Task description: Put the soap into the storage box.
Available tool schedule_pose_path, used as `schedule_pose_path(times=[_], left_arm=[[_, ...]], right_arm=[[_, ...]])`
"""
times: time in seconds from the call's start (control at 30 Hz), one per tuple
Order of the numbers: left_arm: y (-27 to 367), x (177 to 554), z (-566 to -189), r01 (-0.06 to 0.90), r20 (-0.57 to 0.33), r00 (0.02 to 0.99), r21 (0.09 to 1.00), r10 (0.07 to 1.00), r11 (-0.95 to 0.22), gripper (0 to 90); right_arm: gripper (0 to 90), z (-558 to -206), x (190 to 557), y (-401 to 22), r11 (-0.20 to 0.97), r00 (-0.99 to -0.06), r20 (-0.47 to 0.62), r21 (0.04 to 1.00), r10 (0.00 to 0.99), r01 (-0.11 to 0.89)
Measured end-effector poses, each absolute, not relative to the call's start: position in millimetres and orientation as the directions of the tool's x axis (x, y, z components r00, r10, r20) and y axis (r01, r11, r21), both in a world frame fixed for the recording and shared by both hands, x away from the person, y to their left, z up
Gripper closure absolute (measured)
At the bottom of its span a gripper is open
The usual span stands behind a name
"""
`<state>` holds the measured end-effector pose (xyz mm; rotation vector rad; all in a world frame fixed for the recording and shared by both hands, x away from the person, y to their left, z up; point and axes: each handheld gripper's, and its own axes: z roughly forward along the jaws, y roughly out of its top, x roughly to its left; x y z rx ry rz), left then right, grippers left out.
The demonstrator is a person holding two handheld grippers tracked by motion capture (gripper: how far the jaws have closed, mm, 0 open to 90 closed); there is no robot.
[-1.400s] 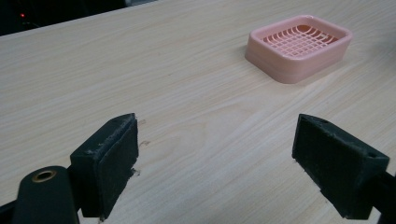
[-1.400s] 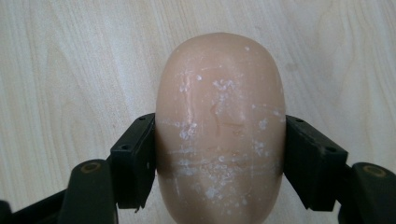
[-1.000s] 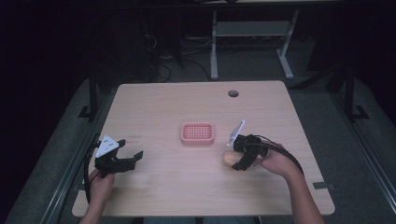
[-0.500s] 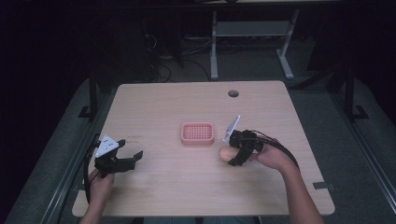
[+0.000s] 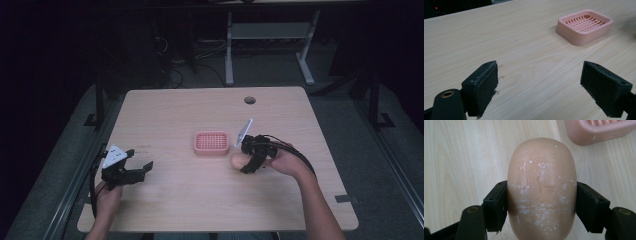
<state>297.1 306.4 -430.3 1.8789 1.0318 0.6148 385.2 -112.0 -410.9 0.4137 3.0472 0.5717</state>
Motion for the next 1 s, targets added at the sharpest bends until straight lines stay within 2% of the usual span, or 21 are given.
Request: schedule_pose_path(times=[1.0], left_arm=[[307,297,-430,0.409,0.006,0.532,0.873,0.846,-0.264,14.2]], right_arm=[[31.8,-400,410,-89,0.895,-0.972,0.051,0.382,0.228,0.23]])
